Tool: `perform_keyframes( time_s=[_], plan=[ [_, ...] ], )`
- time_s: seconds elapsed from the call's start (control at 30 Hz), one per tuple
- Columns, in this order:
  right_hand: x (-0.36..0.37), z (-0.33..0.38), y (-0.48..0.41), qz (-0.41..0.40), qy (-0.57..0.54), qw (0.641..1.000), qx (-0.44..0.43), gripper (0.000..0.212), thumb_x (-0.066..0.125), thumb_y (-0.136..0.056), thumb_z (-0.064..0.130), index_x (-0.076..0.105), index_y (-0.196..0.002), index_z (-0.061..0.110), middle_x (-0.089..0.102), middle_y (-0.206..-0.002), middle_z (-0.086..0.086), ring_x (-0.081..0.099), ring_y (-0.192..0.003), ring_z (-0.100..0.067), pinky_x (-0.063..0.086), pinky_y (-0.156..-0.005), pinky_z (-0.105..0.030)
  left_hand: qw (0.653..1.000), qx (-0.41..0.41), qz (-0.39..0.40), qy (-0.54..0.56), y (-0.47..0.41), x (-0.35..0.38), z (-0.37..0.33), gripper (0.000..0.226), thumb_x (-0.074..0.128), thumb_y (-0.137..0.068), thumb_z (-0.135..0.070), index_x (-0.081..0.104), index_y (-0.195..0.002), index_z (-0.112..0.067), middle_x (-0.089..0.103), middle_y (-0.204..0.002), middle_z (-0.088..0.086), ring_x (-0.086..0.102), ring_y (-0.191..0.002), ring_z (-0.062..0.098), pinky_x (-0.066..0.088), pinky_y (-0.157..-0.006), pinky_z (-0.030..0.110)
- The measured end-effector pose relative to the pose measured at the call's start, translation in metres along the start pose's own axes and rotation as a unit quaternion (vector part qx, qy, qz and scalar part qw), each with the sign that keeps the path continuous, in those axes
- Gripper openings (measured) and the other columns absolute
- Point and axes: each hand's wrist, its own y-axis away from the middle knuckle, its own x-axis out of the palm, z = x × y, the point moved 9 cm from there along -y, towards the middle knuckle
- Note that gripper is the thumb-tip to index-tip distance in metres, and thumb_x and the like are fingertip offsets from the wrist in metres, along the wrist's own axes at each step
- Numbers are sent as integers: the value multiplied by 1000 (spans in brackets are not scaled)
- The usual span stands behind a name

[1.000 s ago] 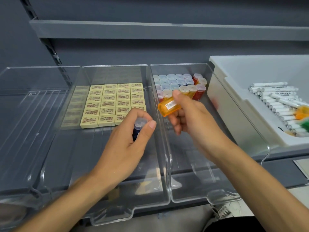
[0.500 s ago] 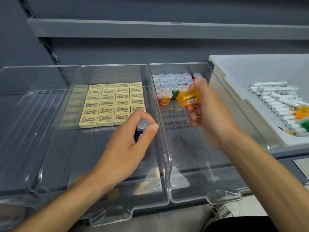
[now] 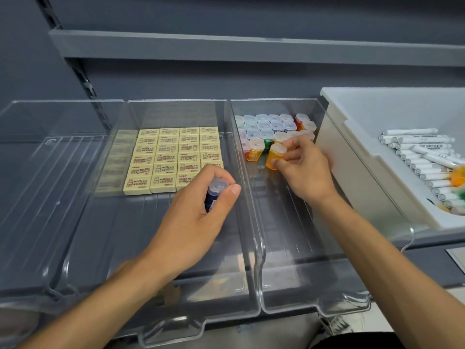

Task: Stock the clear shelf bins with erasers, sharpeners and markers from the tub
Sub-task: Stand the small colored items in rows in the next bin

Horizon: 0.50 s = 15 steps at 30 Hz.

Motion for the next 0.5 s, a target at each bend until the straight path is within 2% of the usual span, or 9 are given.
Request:
perform_keyframes(
  time_s=[0.1,0.23,0.4,0.5],
  plan=[
    [2,1,-3,-19,-10,999,-25,25,70,-86,7,58,-101,23,61,-85,2,59,-62,-6,53,-61,-19,1000,0,-4,-4,-1,0,2,27,46,-85,-54,55,-91,-29,57,-78,-1,54,-70,18,47,-70,37],
    [6,1,-5,-39,-30,998,-37,27,69,-87,8,55,-107,20,58,-85,4,55,-66,0,45,-61,-5,1000,-1,-10,-6,-4,1,3,25,46,-86,-52,56,-90,-30,58,-80,1,54,-71,18,47,-69,35],
    [6,-5,-6,-73,-69,995,-13,23,70,-85,6,51,-86,19,58,-79,4,56,-70,-5,46,-61,-6,1000,-10,6,5,-6,5,4,29,45,-86,-54,55,-93,-28,57,-83,3,56,-74,21,50,-68,40],
    [7,-6,-5,-72,-53,996,-6,18,71,-85,10,55,-86,17,61,-78,3,59,-71,-8,47,-62,-9,1000,-13,15,6,-6,8,5,22,49,-95,-47,55,-96,-26,56,-86,2,55,-78,24,51,-73,48]
  ],
)
